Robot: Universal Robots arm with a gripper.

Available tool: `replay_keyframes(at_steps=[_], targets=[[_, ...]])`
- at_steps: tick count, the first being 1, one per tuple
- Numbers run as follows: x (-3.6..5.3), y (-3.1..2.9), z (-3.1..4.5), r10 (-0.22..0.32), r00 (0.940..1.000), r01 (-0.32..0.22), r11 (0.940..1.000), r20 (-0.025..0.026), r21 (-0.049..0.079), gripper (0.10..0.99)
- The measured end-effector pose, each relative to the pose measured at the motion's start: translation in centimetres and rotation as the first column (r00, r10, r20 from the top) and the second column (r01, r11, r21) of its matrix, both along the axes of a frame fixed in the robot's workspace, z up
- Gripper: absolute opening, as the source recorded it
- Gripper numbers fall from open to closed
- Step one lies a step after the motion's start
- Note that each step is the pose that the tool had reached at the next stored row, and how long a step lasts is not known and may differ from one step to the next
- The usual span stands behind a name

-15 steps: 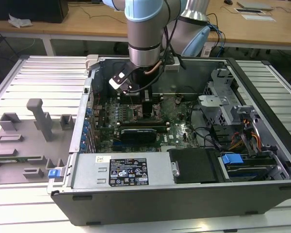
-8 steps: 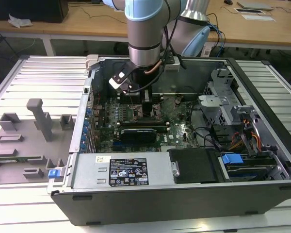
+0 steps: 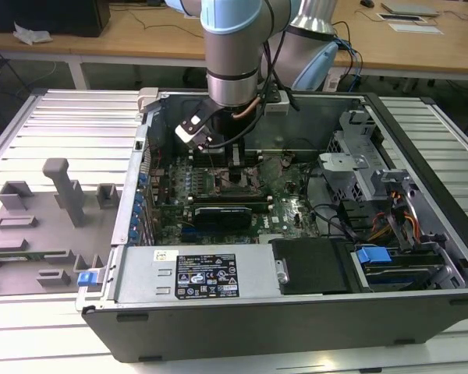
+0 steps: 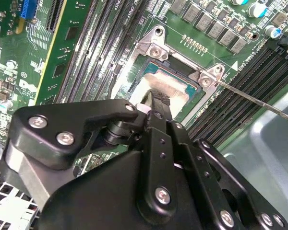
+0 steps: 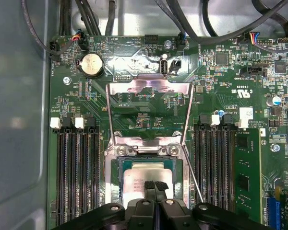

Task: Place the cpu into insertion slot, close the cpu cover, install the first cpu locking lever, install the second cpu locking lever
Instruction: 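Place the cpu into insertion slot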

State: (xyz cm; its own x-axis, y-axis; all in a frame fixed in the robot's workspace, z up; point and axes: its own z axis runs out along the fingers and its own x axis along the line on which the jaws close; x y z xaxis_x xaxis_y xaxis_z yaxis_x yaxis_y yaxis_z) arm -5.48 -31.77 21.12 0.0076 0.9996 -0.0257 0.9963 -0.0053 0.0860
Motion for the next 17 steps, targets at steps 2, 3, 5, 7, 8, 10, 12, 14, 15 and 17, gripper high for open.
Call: replay_keyframes(at_steps=[2, 3, 5, 7, 8, 10, 12, 14, 15, 17], targets=[[-0.01, -0.01, 0.01, 0.0, 1.0, 0.0, 0.9999, 0.0015, 0.017, 0.106], [0.0, 0.0, 0.0, 0.0, 1.0, 0.0, 0.9998, 0.0019, 0.022, 0.106], [0.0, -0.01, -0.17, 0.0, 1.0, 0.0, 0.9996, 0.0022, 0.028, 0.106], [0.0, -0.02, -0.52, 0.0, 1.0, 0.0, 0.9996, 0.002, 0.028, 0.106], [0.0, -0.03, -0.59, 0.0, 1.0, 0.0, 0.9996, 0.0018, 0.027, 0.106], [-0.01, -0.04, -0.78, 0.0, 1.0, 0.0, 0.9996, 0.0015, 0.027, 0.106], [0.0, -0.03, -0.79, 0.0, 1.0, 0.0, 0.9996, 0.0019, 0.028, 0.106], [0.01, -0.01, -0.37, 0.0, 1.0, 0.0, 0.9996, 0.0025, 0.029, 0.106], [0.0, -0.03, -0.13, 0.0, 1.0, 0.0, 0.9996, 0.002, 0.028, 0.106], [0.0, -0.02, 0.41, 0.0, 1.0, 0.0, 0.9996, 0.0021, 0.028, 0.106]])
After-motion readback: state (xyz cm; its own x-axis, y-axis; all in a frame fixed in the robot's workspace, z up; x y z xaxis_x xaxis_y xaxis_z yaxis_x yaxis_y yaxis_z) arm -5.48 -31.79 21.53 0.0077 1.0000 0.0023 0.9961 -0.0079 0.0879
